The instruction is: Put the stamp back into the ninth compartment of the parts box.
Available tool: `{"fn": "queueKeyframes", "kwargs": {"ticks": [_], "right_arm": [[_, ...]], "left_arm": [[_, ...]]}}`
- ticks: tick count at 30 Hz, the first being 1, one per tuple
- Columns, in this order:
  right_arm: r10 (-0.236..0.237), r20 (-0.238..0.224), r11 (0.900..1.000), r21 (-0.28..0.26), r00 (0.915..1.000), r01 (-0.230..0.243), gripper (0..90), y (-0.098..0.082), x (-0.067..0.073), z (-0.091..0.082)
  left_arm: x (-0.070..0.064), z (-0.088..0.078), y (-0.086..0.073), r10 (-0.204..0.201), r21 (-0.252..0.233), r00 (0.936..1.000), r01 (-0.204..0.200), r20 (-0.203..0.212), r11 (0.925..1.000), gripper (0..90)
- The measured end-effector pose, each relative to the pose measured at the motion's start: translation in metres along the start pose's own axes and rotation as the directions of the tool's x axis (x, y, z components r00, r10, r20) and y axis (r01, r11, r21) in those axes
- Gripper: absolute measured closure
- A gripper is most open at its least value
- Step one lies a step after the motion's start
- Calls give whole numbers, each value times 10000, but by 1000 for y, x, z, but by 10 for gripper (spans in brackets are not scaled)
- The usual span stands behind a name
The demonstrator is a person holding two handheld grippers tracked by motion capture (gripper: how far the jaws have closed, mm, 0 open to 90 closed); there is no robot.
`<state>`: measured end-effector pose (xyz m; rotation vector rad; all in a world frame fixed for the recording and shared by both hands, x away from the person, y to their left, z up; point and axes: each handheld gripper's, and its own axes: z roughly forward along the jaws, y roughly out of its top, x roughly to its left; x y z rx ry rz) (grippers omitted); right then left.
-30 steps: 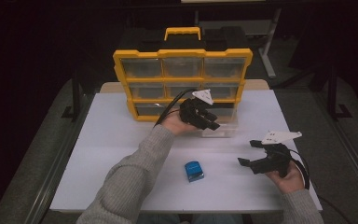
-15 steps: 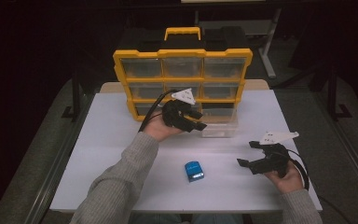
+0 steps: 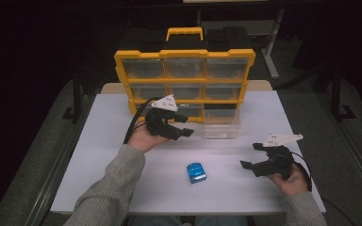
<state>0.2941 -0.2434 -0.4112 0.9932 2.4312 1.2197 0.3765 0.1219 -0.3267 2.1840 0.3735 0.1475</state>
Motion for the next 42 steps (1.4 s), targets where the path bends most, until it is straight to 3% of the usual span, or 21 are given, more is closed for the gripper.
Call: {"fn": "queueKeyframes", "kwargs": {"ticks": [9, 17, 27, 33, 42], "right_arm": [[101, 156, 9999, 59, 9998, -102, 136, -1, -2, 2], [229, 60, 9997, 5, 9997, -229, 136, -5, -3, 2], [201, 61, 9998, -70, 9998, -201, 136, -4, -1, -1], [197, -25, 9998, -67, 9998, -198, 137, -5, -2, -1], [208, -5, 9997, -150, 9998, -209, 137, -4, -2, -2]], "left_arm": [[-3, -14, -19, -206, -58, 9992, 204, -356, 9998, 364], [-7, -26, -34, -757, -410, 9946, 730, -709, 9965, 336], [-17, -36, -46, -885, -432, 9893, 840, -1161, 9955, 309], [-24, -39, -54, -635, -175, 9887, 617, -1359, 9979, 310], [-29, -46, -70, -848, -241, 9833, 820, -1613, 9963, 300]]}}
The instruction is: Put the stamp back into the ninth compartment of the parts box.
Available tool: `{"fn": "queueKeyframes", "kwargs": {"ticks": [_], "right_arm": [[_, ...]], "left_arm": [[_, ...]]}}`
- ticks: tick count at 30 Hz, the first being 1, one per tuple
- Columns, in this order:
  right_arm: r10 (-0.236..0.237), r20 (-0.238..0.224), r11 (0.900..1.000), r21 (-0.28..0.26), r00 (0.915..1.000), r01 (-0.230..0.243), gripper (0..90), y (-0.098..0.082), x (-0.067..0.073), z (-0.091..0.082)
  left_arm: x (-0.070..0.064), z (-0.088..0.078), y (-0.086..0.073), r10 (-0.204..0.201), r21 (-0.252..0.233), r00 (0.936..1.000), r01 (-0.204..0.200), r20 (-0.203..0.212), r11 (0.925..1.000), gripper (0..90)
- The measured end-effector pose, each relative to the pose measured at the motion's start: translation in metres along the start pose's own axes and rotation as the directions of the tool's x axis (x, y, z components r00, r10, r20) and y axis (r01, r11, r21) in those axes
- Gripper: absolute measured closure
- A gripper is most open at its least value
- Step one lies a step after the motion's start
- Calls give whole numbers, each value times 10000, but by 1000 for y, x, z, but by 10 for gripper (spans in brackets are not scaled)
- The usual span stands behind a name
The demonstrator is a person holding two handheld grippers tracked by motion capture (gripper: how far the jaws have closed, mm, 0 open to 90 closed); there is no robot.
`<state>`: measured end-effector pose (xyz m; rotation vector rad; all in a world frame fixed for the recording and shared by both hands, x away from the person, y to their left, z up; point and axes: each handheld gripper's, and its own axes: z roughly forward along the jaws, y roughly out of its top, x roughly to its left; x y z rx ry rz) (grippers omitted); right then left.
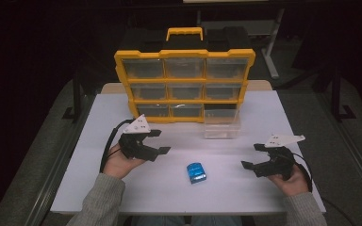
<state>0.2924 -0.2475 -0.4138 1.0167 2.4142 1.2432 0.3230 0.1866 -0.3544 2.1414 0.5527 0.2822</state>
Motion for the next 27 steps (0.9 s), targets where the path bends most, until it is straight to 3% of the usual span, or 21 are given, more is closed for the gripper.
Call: {"fn": "queueKeyframes", "kwargs": {"ticks": [6, 17, 27], "right_arm": [[-96, -57, 9999, 54, 9999, 96, 136, 0, 1, 2], [47, -472, 9995, 326, 9989, -32, 137, 3, 5, 4], [-161, -768, 9985, 511, 9969, 200, 138, 23, 20, 3]], "left_arm": [[1, -8, -10, -257, -146, 9995, 254, -205, 9996, 287], [0, -23, -24, -350, -109, 9975, 344, -613, 9993, 274], [1, -32, -42, -711, -365, 9941, 683, -818, 9970, 270]]}}
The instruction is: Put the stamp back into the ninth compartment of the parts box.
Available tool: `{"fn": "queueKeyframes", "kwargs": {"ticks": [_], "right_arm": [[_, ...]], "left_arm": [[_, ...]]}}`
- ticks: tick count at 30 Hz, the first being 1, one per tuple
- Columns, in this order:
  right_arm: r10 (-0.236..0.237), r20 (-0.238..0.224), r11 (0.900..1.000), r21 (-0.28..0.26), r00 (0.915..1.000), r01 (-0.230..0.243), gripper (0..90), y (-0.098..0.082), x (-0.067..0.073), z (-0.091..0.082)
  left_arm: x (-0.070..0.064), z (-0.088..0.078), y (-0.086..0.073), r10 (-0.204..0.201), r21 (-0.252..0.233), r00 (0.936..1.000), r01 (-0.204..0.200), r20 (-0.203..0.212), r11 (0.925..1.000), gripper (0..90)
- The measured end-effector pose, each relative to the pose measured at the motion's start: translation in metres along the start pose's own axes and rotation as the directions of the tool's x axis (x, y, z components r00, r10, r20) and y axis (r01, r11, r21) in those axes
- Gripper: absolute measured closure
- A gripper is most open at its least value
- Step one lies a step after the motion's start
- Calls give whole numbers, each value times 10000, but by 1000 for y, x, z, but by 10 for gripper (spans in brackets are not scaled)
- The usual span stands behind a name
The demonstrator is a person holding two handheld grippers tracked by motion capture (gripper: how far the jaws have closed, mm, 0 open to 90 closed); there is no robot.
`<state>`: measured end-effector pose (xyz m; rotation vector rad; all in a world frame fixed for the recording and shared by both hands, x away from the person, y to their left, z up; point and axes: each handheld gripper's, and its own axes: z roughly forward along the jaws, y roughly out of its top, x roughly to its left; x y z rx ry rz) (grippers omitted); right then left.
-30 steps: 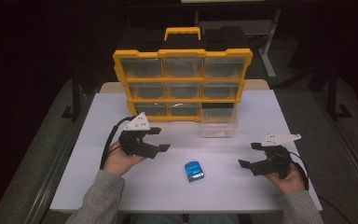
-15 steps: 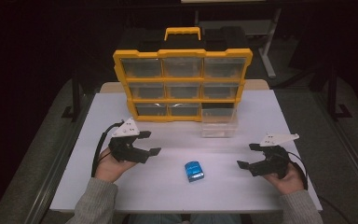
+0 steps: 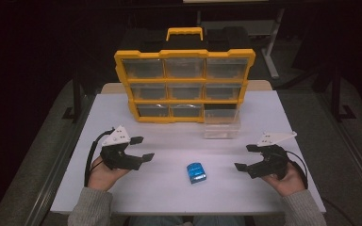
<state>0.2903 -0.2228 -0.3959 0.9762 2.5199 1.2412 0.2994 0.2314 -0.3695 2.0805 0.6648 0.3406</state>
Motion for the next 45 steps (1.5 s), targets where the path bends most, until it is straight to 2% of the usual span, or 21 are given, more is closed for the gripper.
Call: {"fn": "queueKeyframes", "kwargs": {"ticks": [5, 8, 14, 18, 23, 30, 36, 40, 45], "right_arm": [[-227, -232, 9997, 93, 9995, 229, 138, 13, 8, 4], [-240, -386, 9993, 287, 9990, 251, 137, 20, 15, 10], [-485, -644, 9966, 627, 9967, 526, 138, 32, 24, 25], [-445, -854, 9948, 877, 9954, 520, 138, 37, 30, 35], [-516, -1195, 9911, 1161, 9915, 656, 138, 42, 40, 51], [-690, -1474, 9797, 1764, 9867, 949, 139, 47, 54, 78], [-453, -1680, 9696, 2301, 9847, 838, 152, 45, 61, 98], [-497, -1626, 9635, 2521, 9854, 902, 156, 42, 63, 105], [-213, -1670, 9562, 2846, 9857, 689, 164, 40, 66, 113]], "left_arm": [[0, -2, -4, -80, -6, 9999, 80, -74, 10000, 268], [0, -1, -6, 15, 124, 9999, -14, -103, 9999, 268], [-1, -2, -7, -50, 110, 9999, 51, -107, 9999, 267], [1, -3, -7, 38, 130, 9999, -36, -143, 9999, 266], [1, -4, -9, -101, 86, 9998, 102, -170, 9999, 266], [3, -5, -11, -103, 59, 9997, 104, -203, 9999, 266], [4, -7, -11, -153, -24, 9997, 152, -211, 9999, 266], [4, -9, -11, -141, -69, 9996, 140, -227, 9999, 266], [4, -8, -11, -147, -46, 9997, 146, -213, 9999, 266]]}}
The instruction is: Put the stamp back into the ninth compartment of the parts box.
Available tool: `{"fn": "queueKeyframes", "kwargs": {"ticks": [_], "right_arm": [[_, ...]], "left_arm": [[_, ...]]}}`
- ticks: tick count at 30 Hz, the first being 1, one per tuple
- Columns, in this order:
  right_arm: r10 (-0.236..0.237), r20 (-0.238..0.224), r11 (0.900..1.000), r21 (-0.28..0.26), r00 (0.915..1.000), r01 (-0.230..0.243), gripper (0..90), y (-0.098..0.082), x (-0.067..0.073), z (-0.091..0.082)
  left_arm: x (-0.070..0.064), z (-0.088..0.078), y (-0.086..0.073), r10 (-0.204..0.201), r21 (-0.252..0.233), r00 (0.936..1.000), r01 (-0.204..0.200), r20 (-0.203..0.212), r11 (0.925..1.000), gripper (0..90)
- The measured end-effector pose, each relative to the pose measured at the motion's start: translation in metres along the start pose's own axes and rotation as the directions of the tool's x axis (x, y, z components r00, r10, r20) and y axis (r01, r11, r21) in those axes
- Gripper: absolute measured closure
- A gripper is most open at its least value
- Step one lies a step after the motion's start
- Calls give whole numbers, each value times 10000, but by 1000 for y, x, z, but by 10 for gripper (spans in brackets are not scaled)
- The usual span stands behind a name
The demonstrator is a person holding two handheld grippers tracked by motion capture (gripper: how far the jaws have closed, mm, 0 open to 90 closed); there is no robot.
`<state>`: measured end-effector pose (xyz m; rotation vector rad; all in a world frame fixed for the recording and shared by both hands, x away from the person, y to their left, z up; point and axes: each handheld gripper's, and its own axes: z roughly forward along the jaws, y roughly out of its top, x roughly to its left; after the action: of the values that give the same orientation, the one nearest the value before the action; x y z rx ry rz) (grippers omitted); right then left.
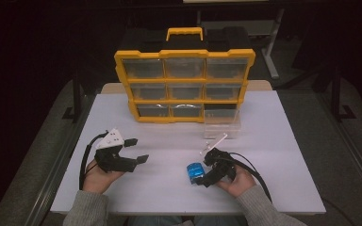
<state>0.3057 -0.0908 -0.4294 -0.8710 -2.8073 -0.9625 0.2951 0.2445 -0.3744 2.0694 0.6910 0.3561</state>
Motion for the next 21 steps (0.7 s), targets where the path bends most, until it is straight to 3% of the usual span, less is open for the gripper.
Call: {"fn": "queueKeyframes", "kwargs": {"ticks": [2, 10, 17, 21], "right_arm": [[76, -324, 10000, 16, 9994, -75, 169, 1, 1, 4], [-16, -118, 9998, 218, 9999, 18, 171, 12, 9, 16], [-473, 504, 9977, 507, 9976, 447, 231, 21, 17, 24], [-909, 1012, 9947, 572, 9907, 855, 303, 23, 20, 27]], "left_arm": [[0, 0, 0, 10, -3, 10000, -10, 0, 10000, 266], [1, 0, 0, -13, 22, 10000, 13, -3, 10000, 266], [1, 0, -1, 4, 18, 10000, -4, -8, 10000, 266], [1, -1, -1, -22, -21, 10000, 22, -24, 10000, 266]]}}
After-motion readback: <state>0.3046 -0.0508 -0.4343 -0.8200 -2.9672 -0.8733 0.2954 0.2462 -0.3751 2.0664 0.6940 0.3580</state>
